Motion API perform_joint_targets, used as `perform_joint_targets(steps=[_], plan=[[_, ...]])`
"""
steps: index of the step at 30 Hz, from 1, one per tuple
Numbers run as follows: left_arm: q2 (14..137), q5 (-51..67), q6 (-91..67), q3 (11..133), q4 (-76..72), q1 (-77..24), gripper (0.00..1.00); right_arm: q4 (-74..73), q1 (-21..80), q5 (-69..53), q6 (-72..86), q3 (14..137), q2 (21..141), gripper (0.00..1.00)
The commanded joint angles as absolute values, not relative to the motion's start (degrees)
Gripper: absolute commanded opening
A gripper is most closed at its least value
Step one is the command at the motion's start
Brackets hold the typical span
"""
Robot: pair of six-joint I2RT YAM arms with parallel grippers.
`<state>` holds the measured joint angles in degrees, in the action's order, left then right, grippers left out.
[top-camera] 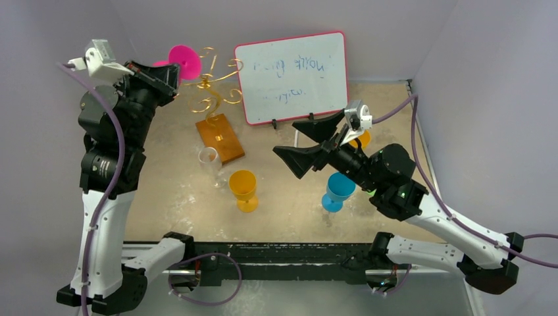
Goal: Place the wine glass upside down on the wine glass rack
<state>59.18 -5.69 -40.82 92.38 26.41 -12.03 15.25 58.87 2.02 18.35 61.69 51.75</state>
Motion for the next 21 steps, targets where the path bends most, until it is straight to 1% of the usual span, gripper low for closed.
perform_joint_targets(steps=[1,7,15,21], plan=[[57.9,-9.0,-39.3,92.7,24.0,-11.9,0.00,16.4,59.2,2.9,17.6,63.2,51.9,1.00],[59.0,-7.8,-40.0,93.0,23.6,-11.9,0.00,16.3,59.2,3.6,17.8,62.7,51.0,1.00],[62.4,-13.6,-36.7,94.7,21.3,-11.9,0.00,15.8,59.2,3.3,17.9,62.6,50.5,1.00],[64.9,-14.2,-35.2,95.4,16.2,-11.8,0.00,15.0,59.2,3.5,17.5,62.5,49.7,1.00]])
